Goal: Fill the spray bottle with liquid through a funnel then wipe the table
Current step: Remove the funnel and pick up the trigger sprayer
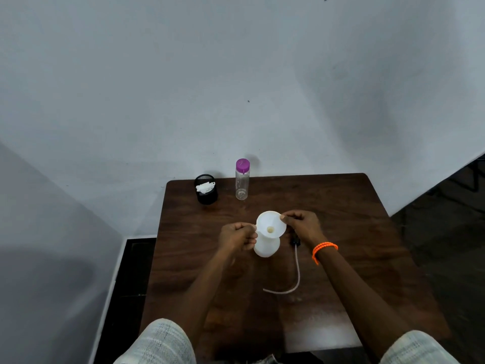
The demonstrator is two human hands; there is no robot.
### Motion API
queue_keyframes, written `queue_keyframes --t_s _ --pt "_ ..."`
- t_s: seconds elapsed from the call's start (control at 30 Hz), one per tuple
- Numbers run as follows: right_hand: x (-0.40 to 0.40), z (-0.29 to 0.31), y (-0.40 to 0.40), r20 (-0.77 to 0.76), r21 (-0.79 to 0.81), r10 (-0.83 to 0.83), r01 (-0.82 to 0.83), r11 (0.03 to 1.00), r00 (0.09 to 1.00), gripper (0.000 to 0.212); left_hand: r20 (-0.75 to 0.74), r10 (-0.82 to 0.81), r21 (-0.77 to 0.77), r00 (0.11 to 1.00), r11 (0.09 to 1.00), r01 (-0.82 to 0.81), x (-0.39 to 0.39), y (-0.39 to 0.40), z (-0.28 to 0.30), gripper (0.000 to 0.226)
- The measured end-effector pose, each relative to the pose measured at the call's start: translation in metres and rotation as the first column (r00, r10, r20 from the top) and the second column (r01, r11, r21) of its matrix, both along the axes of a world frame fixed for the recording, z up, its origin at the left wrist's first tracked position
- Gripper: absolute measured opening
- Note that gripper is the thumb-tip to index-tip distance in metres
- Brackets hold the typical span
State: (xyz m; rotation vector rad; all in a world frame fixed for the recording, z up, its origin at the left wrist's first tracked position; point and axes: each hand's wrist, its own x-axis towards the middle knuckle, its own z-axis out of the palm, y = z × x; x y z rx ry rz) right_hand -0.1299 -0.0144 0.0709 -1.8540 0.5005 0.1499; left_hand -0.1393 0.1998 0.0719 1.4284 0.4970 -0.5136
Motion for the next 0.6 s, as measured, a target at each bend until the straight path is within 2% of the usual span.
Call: queue_keyframes --t_s 0.2,0.37,0.6 --pt "0.015 0.023 -0.010 -0.018 0.158 0.008 -0.005 0.987 1.000 0.008 0.019 -0.011 -0.105 1.000 0.994 0.013 0.017 0.001 0.025 0.011" --pt "0.032 0.042 -0.015 0.006 0.234 -0.003 0.001 0.972 1.000 0.005 0.032 -0.041 -0.113 0.999 0.993 0.045 0.048 -0.003 0.038 0.013" --pt "0.063 0.010 -0.011 -0.056 0.290 -0.055 0.069 0.955 0.997 0.022 -0.076 0.032 -0.115 0.997 0.993 -0.041 0.090 -0.012 0.009 0.021"
